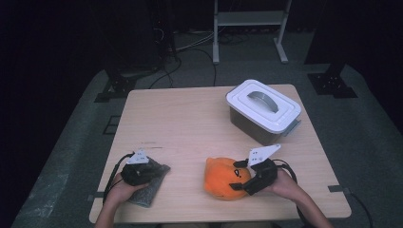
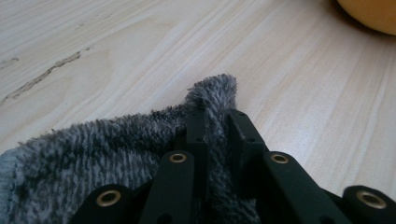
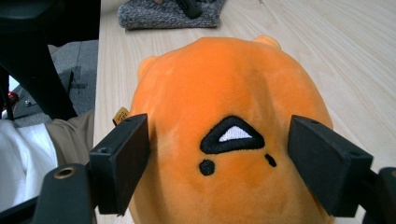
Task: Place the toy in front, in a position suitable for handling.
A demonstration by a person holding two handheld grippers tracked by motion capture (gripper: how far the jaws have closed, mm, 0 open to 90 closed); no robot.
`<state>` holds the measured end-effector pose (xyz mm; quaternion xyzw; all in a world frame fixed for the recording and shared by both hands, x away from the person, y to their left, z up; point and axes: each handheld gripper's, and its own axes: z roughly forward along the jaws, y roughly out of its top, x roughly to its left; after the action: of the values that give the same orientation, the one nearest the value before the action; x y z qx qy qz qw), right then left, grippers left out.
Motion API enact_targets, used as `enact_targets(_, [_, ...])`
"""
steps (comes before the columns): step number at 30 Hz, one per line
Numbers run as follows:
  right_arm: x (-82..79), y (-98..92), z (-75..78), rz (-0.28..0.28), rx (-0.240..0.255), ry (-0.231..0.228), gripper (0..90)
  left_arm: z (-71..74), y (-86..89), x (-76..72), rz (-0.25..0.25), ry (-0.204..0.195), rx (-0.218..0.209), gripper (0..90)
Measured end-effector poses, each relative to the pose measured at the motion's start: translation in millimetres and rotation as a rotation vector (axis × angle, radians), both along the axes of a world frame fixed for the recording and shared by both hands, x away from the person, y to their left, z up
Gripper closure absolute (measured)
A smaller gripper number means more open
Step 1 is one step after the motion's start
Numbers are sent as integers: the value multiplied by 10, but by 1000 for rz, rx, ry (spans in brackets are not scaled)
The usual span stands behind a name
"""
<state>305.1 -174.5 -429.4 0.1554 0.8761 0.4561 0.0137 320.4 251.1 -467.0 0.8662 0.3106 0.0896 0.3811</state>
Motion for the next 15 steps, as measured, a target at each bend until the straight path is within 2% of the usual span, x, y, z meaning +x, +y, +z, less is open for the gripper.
enact_targets(3, [-9, 15, 4, -3, -8, -7, 206, 38, -30, -14, -21, -5, -23, 800])
enact_targets(7, [-23, 40, 8, 0, -21, -21, 204, 127, -119, -27, -52, -22, -77, 800])
enact_targets(11, [-22, 54, 8, -2, -29, -26, 205, 248, -285, -44, -101, -56, -104, 803])
enact_targets(13, [-26, 68, 11, -1, -37, -30, 203, 344, -443, -47, -144, -78, -120, 802])
enact_targets(15, [-25, 78, 8, 0, -38, -30, 202, 378, -509, -43, -164, -80, -132, 802])
